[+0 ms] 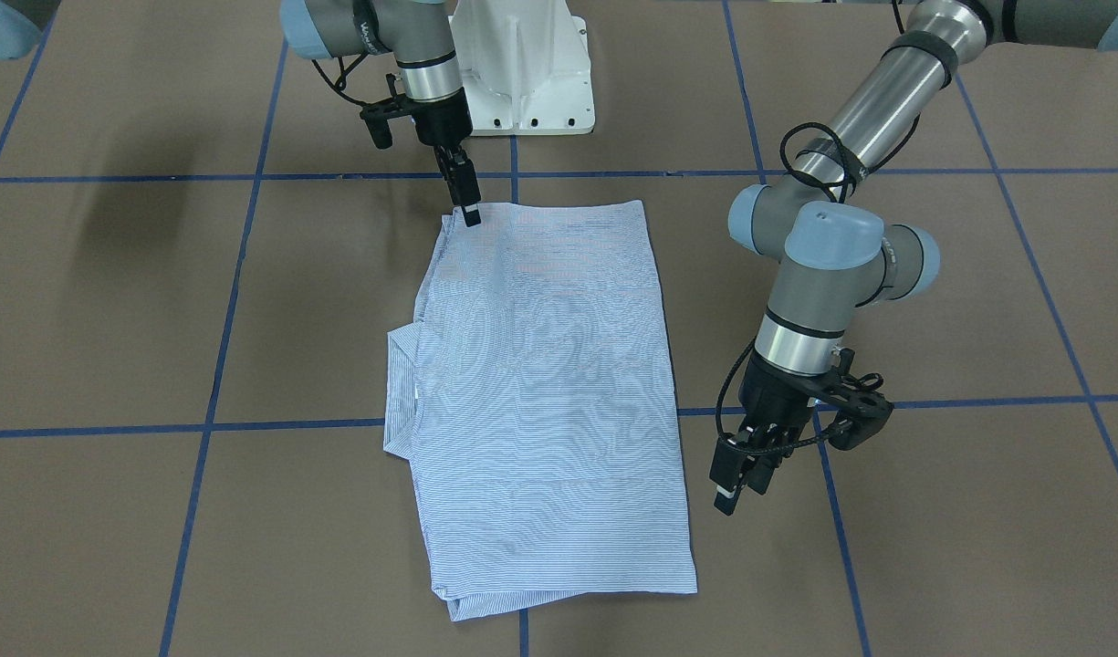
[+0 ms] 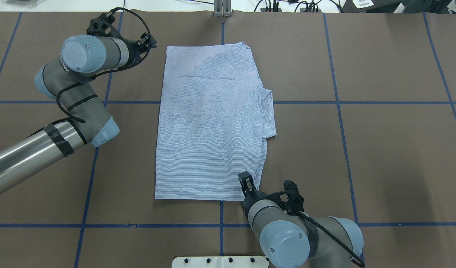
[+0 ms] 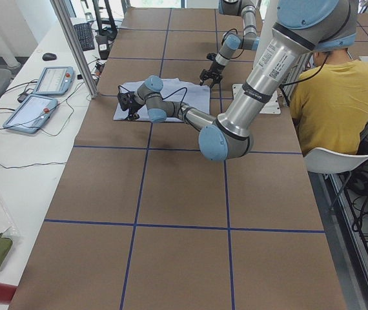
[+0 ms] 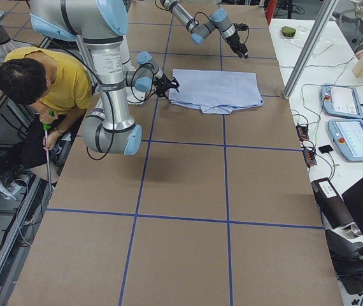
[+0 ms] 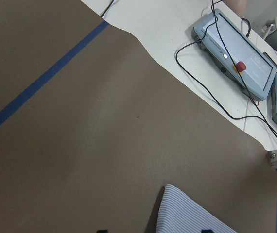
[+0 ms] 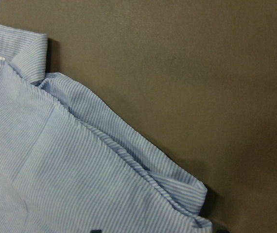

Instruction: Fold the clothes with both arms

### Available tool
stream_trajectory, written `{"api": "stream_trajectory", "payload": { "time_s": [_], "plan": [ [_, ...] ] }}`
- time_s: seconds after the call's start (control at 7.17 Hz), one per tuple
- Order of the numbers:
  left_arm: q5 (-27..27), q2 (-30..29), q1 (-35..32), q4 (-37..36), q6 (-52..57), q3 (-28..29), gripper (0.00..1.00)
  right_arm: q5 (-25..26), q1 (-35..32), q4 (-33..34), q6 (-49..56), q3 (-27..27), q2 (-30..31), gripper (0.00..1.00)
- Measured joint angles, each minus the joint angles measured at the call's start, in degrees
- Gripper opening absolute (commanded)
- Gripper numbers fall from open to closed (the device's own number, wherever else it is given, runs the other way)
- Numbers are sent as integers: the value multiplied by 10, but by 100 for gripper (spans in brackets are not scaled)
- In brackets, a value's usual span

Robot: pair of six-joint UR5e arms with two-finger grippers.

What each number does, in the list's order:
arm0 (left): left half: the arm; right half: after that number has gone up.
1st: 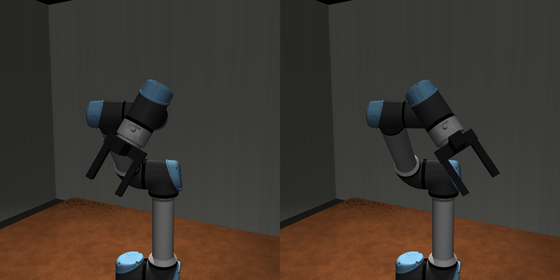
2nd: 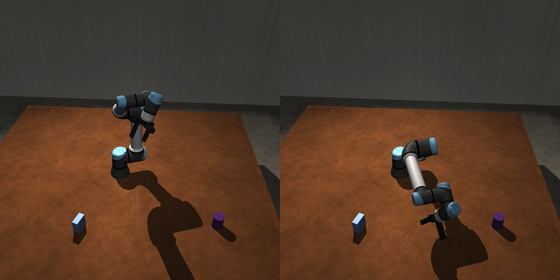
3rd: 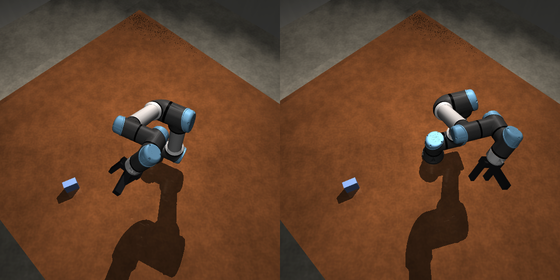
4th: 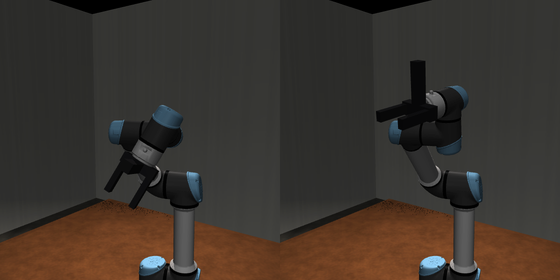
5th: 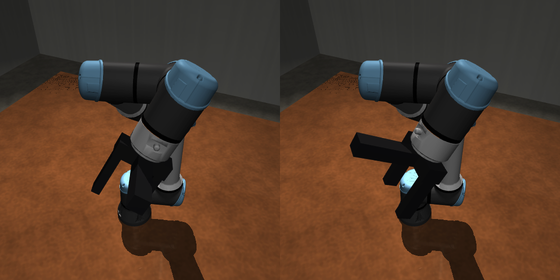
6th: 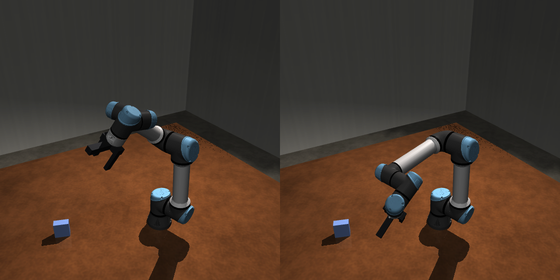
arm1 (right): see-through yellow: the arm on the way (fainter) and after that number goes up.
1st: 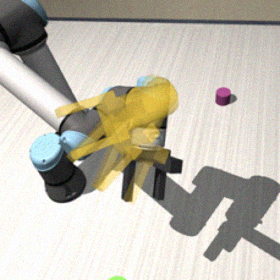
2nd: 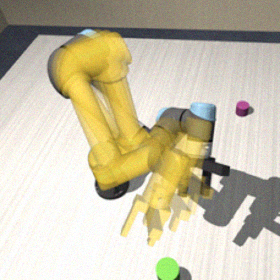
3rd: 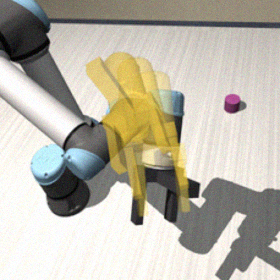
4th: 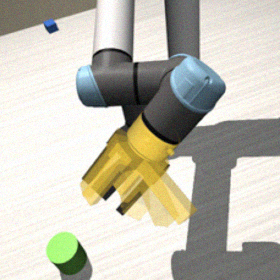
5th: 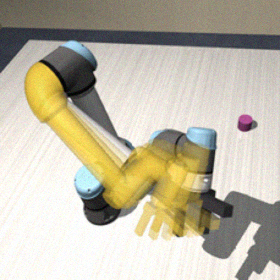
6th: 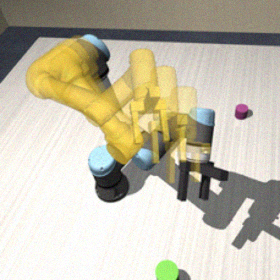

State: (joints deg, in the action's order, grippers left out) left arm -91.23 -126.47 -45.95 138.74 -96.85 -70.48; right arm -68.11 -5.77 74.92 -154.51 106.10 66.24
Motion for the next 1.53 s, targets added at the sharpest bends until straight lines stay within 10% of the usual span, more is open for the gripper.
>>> {"api": "stream_trajectory", "payload": {
  "time_s": [0.42,0.98,1.53],
  "plan": [
    [-1,6,0,0,0,-12,70,0,-1,0,0,-3,-2,77],
    [-48,102,28,-15,-85,-188,71,0,-4,0,0,-6,-3,63],
    [-54,141,49,-31,-113,-254,71,-6,-7,25,3,9,-4,78]
  ]
}}
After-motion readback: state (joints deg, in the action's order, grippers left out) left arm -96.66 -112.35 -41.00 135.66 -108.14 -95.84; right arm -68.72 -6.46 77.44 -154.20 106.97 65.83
